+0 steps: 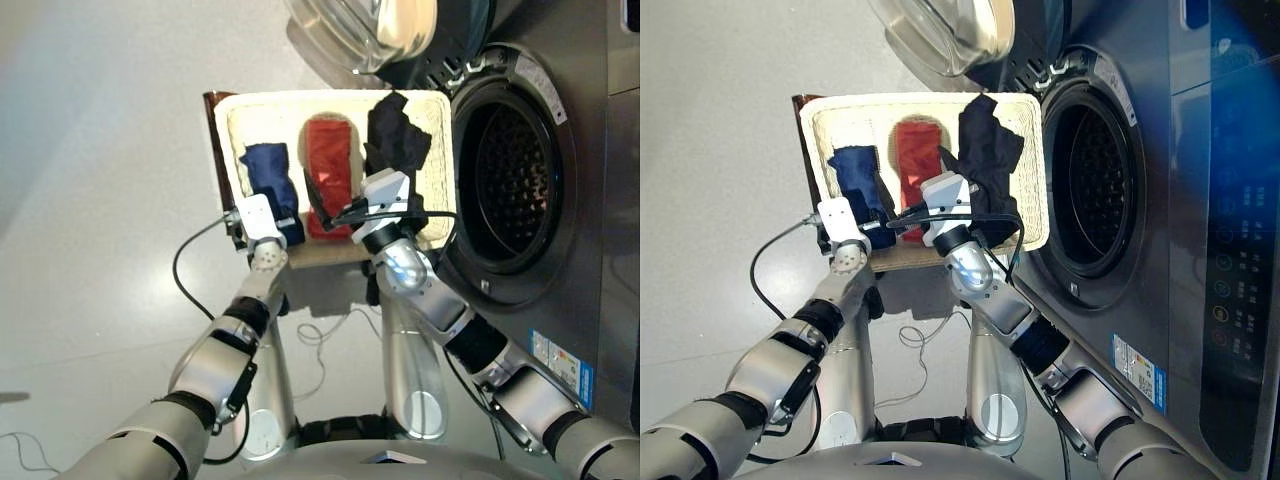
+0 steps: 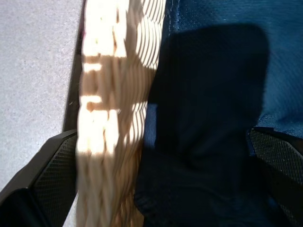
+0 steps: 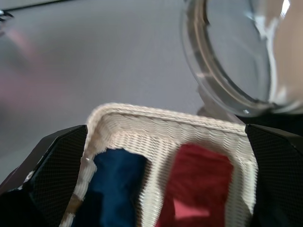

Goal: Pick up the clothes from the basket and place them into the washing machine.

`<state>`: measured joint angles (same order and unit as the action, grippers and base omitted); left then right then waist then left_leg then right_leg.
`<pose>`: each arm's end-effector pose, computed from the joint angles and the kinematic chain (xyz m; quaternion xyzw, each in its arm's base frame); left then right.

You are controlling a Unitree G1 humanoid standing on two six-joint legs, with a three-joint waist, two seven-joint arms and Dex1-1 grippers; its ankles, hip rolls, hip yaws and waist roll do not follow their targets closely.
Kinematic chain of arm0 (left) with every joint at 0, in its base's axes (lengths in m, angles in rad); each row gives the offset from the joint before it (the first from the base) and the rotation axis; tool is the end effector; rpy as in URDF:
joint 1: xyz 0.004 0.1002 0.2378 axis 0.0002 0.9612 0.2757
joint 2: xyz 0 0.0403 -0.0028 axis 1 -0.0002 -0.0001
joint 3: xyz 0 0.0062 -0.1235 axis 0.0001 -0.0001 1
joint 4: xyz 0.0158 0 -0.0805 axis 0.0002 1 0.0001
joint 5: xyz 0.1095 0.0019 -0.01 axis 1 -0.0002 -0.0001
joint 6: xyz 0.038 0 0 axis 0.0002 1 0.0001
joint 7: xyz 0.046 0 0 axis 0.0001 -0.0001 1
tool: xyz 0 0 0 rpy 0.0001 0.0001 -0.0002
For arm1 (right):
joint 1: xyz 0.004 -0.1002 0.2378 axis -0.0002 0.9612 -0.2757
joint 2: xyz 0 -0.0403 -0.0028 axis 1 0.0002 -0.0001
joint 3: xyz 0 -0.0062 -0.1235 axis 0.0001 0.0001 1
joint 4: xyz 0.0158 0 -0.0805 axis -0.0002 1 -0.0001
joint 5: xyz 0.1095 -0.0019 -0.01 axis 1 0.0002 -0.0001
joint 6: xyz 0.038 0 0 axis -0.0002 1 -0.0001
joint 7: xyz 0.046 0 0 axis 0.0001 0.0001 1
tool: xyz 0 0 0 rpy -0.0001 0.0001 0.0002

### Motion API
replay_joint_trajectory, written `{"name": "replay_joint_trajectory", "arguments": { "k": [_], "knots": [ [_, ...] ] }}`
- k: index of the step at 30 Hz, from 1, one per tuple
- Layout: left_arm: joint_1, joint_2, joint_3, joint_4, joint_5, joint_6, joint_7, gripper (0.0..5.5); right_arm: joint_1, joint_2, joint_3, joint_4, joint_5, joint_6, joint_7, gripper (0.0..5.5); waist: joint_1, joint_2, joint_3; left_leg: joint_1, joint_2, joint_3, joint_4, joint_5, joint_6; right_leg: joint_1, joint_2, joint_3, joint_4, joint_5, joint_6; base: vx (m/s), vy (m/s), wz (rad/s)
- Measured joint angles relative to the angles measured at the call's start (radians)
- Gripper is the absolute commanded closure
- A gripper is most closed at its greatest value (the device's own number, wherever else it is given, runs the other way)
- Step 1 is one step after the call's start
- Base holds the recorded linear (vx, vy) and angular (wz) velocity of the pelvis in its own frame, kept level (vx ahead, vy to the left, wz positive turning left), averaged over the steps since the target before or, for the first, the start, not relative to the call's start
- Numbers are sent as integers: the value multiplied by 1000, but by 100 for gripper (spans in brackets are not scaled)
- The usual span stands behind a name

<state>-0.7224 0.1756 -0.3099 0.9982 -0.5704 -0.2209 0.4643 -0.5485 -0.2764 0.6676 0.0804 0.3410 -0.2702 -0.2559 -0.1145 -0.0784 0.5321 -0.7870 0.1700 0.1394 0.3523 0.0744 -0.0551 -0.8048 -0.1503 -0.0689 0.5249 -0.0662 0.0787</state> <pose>0.3391 0.1349 0.0337 -0.0504 0.0785 0.1630 0.9822 0.2666 -0.0538 0.1094 0.0085 -0.2378 0.2529 0.9378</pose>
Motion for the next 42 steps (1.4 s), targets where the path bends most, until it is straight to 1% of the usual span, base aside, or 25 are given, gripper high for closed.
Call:
{"name": "replay_joint_trajectory", "arguments": {
  "k": [7, 9, 12, 17, 19, 22, 23, 25, 27, 28, 32, 33, 34, 37, 38, 39, 40, 42],
  "knots": [
    [2, 4, -7, -10, -6, -3, -8, 0, -29, 10, 1, 0, 0, 0, 8, 0, 2, -1, 0, -6, 0, 3, -1, -2, 0, -11, 1, 4, 5, 0, 0, 0, 0, 0],
    [1, 6, -9, -11, -6, -7, -8, 0, -32, 11, 1, 0, 0, 0, 8, 0, 2, -1, -1, -11, 1, 4, -1, -7, -3, -18, 1, 6, 4, -1, 0, 0, 0, 0],
    [-3, 9, -10, -16, -4, -14, -7, 0, -33, 10, 2, 0, 0, 0, 9, 0, 2, -1, -1, -25, 1, 11, -2, -6, -2, -38, 1, 12, 5, 0, 0, 0, 0, 0],
    [-3, 9, -18, -15, 1, -13, -2, 0, -35, 10, 5, 0, 0, 0, 9, 0, 2, -1, -1, -26, 0, 12, -6, -6, -2, -38, 1, 13, -2, 0, 1, 0, 0, 0],
    [-2, 10, -24, -17, 2, -14, 4, 0, -36, 10, 5, 0, 0, 0, 9, 0, 3, -1, -1, -26, -1, 13, -9, -1, 1, -38, 1, 13, -2, 0, 1, 0, 0, 0],
    [1, 10, -32, -24, 4, -14, 14, 0, -36, 10, 5, 0, 0, 0, 8, 0, 3, -1, -1, -25, -6, 15, -12, 0, 1, -38, 0, 13, -3, 1, 2, 0, 0, 0],
    [8, 13, -39, -38, 4, -13, 14, 0, -35, 8, 5, 0, 0, 0, 8, 0, 4, -1, -1, -21, -9, 16, -20, 3, 3, -37, -2, 13, -4, 1, 2, 0, 0, 0],
    [31, 20, -41, -68, 5, -12, 15, 0, -34, 4, 5, -2, -1, 0, 7, 0, 4, -1, -1, -18, -12, 17, -24, 5, 3, -36, -4, 14, -4, 1, 2, 0, 0, 0],
    [77, 35, -48, -135, 10, -10, 24, 0, -28, -4, 4, -11, -2, 0, 5, 0, 6, -1, -1, -8, -19, 21, -43, 15, 4, -35, -10, 15, -8, 2, 4, 0, 0, 0],
    [100, 38, -50, -175, 12, -10, 28, 0, -23, -10, 3, -16, -2, 0, 4, 0, 7, -1, -1, -3, -22, 23, -52, 18, 4, -34, -10, 16, -9, 2, 5, 0, 0, 0],
    [216, 61, -40, -344, 16, -11, 40, 0, -13, -20, -20, -21, -14, 1, -8, 0, 18, 1, -1, 23, -25, 27, -74, 23, 3, -15, -12, 17, -21, 3, 6, 0, 0, 0],
    [246, 74, -36, -389, 17, -12, 46, 0, -12, -29, -29, -25, -25, 1, -12, 0, 25, 3, 0, 25, -24, 28, -75, 23, 3, -14, -14, 18, -21, 3, 5, 0, 0, 0],
    [272, 75, -38, -425, 20, -12, 47, 0, -9, -30, -38, -31, -26, 2, -17, 0, 35, 9, -1, 27, -24, 28, -77, 24, 2, -14, -12, 19, -21, 3, 5, 0, 0, 0],
    [349, 92, -7, -504, 23, -11, 55, 0, 1, -57, -75, -56, -44, 3, -22, 0, 59, 34, 0, 31, -25, 28, -90, 29, 2, -14, -11, 19, -21, 2, 5, 0, 0, 0],
    [384, 97, 19, -537, 26, -11, 56, 0, 8, -61, -83, -56, -48, 3, -22, 0, 64, 41, 0, 32, -25, 29, -91, 29, 2, -14, -11, 19, -21, 1, 4, 0, 0, 0],
    [424, 105, 40, -575, 38, -11, 60, 0, 8, -64, -92, -57, -55, 3, -23, 0, 66, 47, 0, 33, -24, 28, -93, 29, 2, -15, -11, 18, -20, 0, 3, 0, 0, 0],
    [459, 115, 49, -612, 45, -13, 67, 0, 10, -64, -95, -57, -62, 3, -24, 0, 66, 52, 0, 33, -24, 28, -95, 30, 2, -15, -11, 18, -21, 0, 3, 0, 0, 0],
    [512, 127, 74, -676, 60, -13, 75, 0, 21, -79, -112, -76, -62, 4, -24, 0, 73, 66, 0, 33, -26, 28, -108, 36, 3, -21, -12, 18, -21, -1, 3, 0, 0, 0]
  ]
}}
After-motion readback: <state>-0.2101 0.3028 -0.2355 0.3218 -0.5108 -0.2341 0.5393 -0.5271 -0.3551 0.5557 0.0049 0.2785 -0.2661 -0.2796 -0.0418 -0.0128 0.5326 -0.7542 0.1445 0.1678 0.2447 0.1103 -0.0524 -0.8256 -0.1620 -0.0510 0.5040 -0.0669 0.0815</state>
